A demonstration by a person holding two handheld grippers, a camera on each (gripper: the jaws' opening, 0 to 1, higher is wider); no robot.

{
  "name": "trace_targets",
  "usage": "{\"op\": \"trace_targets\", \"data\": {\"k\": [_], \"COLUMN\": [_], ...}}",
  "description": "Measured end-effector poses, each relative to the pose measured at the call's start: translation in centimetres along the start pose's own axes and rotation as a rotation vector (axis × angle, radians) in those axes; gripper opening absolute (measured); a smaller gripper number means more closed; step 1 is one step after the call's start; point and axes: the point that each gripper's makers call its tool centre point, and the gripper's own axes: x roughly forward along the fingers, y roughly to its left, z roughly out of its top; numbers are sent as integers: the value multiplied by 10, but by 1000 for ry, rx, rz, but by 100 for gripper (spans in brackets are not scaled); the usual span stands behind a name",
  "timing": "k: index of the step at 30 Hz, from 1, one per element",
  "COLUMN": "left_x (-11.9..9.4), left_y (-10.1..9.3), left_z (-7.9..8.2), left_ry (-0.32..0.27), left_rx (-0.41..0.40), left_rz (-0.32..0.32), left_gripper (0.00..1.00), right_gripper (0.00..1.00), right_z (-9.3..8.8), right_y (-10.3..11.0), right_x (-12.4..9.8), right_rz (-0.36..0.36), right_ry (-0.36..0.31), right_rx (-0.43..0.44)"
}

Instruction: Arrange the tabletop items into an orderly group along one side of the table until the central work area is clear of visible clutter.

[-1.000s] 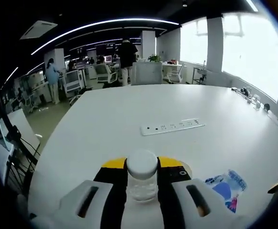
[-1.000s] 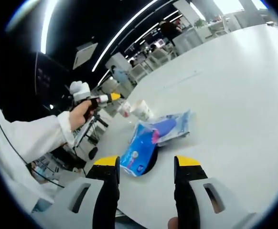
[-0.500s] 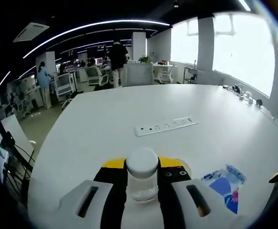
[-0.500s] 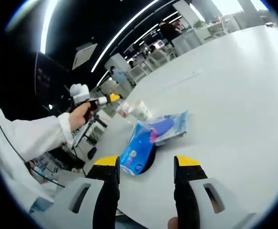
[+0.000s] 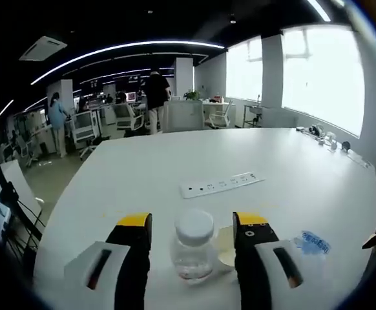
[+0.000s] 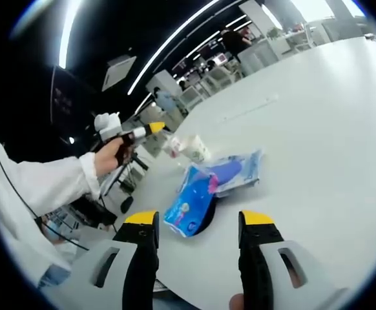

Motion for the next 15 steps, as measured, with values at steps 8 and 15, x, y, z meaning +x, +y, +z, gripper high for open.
{"op": "trace_targets", "data": {"k": [8, 15], "left_x": [-28, -54], "left_y": [4, 6], "left_z": [1, -2], "left_ry": [-44, -61], "left_rx": [-78, -107], "left_rz": [6, 16], "left_gripper": [100, 100], "right_gripper": [73, 87], "right_z": [20, 35], "right_y": [15, 23], "right_x": [2, 2], "right_rz": [54, 82], "right_ry": [-64, -113], "right_rx": [-71, -127]}}
